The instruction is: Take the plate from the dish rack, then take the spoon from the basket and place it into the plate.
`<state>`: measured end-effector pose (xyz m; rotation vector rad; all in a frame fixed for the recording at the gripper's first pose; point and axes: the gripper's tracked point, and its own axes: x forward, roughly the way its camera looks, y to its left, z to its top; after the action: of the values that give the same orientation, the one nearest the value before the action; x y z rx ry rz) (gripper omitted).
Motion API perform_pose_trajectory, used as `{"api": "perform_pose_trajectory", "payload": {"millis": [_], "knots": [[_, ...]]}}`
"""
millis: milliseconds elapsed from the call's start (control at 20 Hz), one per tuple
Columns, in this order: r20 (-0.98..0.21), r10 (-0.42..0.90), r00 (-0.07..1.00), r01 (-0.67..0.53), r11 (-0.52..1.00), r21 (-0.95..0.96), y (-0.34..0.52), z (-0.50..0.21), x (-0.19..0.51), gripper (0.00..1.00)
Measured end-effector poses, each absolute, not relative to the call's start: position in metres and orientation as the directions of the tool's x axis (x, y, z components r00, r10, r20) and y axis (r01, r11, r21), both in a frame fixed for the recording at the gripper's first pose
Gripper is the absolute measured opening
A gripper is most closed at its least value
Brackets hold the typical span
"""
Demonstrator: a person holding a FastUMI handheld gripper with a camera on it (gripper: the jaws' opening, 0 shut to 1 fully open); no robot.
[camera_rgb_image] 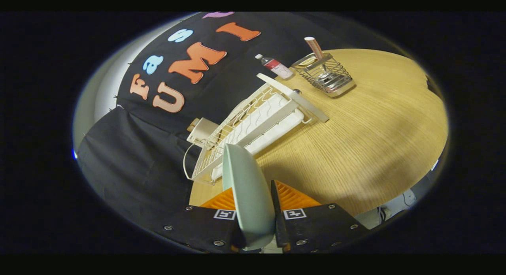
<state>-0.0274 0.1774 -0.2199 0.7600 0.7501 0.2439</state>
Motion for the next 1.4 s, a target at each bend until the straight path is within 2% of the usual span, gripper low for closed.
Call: {"api": "perform_pose_trajectory", "payload": {"millis": [400, 500, 700, 800, 950, 1100, 1150, 1400], "knots": [[-0.540, 0.411, 0.735, 0.168, 0.660, 0.732, 0.172, -0.238, -0.017, 0.29], [-0.560, 0.425, 0.712, 0.196, 0.645, 0.739, 0.175, -0.244, -0.024, 0.29], [-0.575, 0.389, 0.720, 0.217, 0.661, 0.718, 0.166, -0.246, -0.020, 0.32], [-0.573, 0.353, 0.739, 0.218, 0.680, 0.700, 0.155, -0.243, -0.016, 0.38], [-0.579, 0.297, 0.760, 0.176, 0.762, 0.623, 0.144, -0.240, -0.018, 0.59], [-0.578, 0.208, 0.789, 0.170, 0.830, 0.531, 0.117, -0.236, -0.013, 0.71], [-0.575, 0.177, 0.799, 0.180, 0.841, 0.510, 0.105, -0.235, -0.012, 0.78], [-0.523, 0.056, 0.850, 0.196, 0.890, 0.413, 0.060, -0.213, -0.002, 0.94]]}}
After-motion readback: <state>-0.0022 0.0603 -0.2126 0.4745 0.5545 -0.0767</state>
